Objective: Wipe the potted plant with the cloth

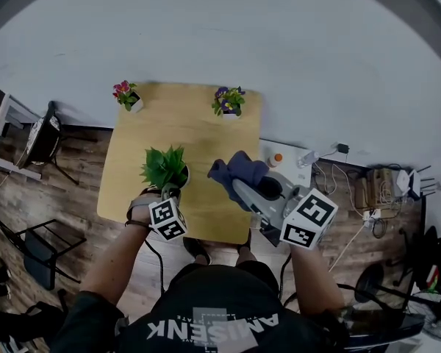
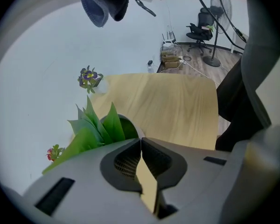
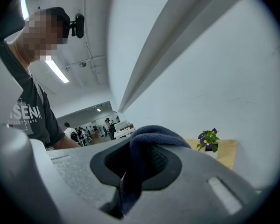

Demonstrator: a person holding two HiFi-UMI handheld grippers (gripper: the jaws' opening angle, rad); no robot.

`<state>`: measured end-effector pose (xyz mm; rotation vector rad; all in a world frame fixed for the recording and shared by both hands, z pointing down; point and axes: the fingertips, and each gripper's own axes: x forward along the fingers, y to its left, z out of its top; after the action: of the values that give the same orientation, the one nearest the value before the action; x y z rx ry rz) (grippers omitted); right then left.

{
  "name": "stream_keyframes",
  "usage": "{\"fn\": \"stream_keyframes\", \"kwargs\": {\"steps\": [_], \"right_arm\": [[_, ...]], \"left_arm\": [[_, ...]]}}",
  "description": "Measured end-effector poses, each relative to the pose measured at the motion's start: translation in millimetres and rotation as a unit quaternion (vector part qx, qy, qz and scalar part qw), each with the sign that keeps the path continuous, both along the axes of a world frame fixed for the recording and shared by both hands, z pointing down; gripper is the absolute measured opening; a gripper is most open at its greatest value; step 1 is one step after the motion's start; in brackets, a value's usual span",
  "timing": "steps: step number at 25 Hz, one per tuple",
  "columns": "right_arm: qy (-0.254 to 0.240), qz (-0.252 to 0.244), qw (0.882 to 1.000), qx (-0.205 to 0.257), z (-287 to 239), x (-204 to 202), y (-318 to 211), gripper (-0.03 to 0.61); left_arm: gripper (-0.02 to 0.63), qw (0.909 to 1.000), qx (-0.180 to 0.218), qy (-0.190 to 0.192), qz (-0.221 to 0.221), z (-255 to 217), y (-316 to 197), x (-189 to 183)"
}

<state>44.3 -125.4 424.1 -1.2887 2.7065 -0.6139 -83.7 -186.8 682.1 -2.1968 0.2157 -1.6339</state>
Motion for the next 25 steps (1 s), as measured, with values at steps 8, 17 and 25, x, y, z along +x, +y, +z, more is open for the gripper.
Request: {"fn": "stream_keyframes", "kwargs": {"steps": [8,17,25], "right_arm": [[-0.003,0.001,1.0,-0.011,12,-4,9,0.046],[-0.005,-0.005,1.0,-0.02,17,-5,9,0.044],[0.006,-0.013,1.0,-0.009,7,1,2,0.045]], "left_arm": [[0.016,0.9986,0.007,-0.03,0.043,5,5,6],[0.028,0.9983,0.005,-0.033,0.047,5,2,9],[0.146,0.9985,-0.038,0.033,-0.023,-22,6,9]]}}
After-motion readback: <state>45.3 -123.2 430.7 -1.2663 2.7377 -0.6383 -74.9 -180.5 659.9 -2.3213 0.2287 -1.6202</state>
